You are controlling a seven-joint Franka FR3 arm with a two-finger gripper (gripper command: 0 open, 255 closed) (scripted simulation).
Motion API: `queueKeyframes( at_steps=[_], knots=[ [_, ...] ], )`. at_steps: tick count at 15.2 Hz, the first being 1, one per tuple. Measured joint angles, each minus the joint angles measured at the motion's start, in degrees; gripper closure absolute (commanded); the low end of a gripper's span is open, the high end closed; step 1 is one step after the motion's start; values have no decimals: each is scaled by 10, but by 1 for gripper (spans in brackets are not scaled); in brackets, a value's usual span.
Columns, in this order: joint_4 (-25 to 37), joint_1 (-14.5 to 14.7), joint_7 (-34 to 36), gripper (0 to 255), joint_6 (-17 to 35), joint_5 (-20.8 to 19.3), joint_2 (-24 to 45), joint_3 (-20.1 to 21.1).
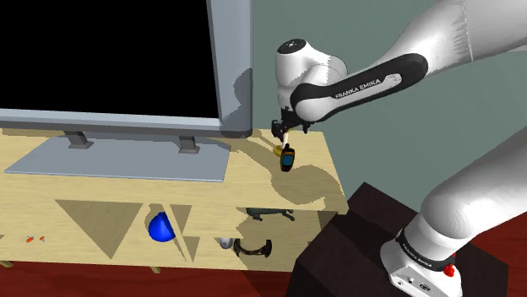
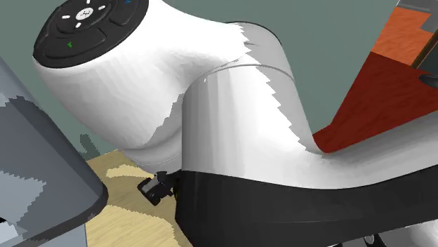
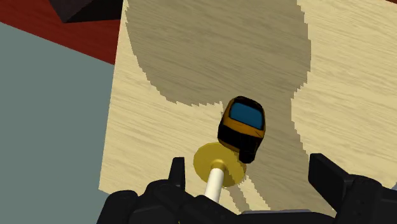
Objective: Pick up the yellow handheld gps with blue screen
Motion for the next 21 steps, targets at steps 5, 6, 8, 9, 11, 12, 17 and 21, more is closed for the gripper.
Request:
queueKeyframes(
  at_steps=[5, 6, 8, 9, 11, 12, 17, 21],
  knots=[
    [57, -23, 147, 0, 3, -122, 111, 19],
    [56, -23, 157, 0, 6, -129, 116, 19],
    [56, -23, 175, 0, 16, -146, 133, 18],
    [55, -23, 180, 0, 20, -151, 138, 18],
    [53, -23, 191, 0, 30, -163, 150, 16],
    [49, -23, 196, 0, 35, -168, 154, 15],
    [49, -22, 203, 255, 40, -174, 159, 15],
    [49, -22, 203, 255, 40, -174, 159, 15]
  ],
)
